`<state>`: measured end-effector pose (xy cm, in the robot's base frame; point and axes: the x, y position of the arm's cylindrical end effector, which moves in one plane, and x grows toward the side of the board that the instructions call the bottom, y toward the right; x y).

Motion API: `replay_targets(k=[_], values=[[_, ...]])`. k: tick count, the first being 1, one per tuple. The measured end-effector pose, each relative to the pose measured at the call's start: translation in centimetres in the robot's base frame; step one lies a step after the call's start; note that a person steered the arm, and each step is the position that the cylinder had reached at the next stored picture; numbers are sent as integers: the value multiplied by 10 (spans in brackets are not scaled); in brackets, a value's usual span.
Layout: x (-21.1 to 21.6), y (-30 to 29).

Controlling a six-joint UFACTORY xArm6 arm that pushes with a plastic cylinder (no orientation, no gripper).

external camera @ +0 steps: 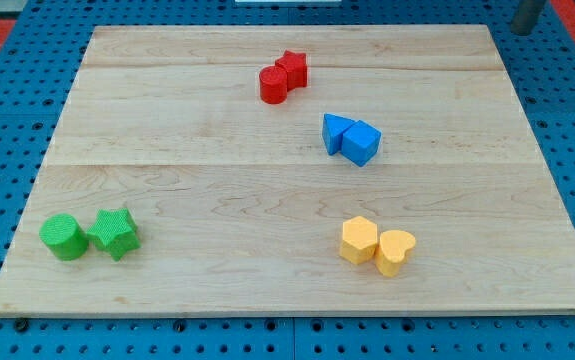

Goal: Slide yellow hexagon to top left

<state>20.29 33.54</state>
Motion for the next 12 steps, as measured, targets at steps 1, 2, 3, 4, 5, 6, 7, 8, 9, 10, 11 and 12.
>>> replay_targets(k=[1,2,3,4,5,6,7,8,9,10,11,12], values=[[0,2],[0,2],[0,2],[0,3],[0,3],[0,3],[-1,0],[-1,0],[26,0],[68,0],[129,0],[175,-6]])
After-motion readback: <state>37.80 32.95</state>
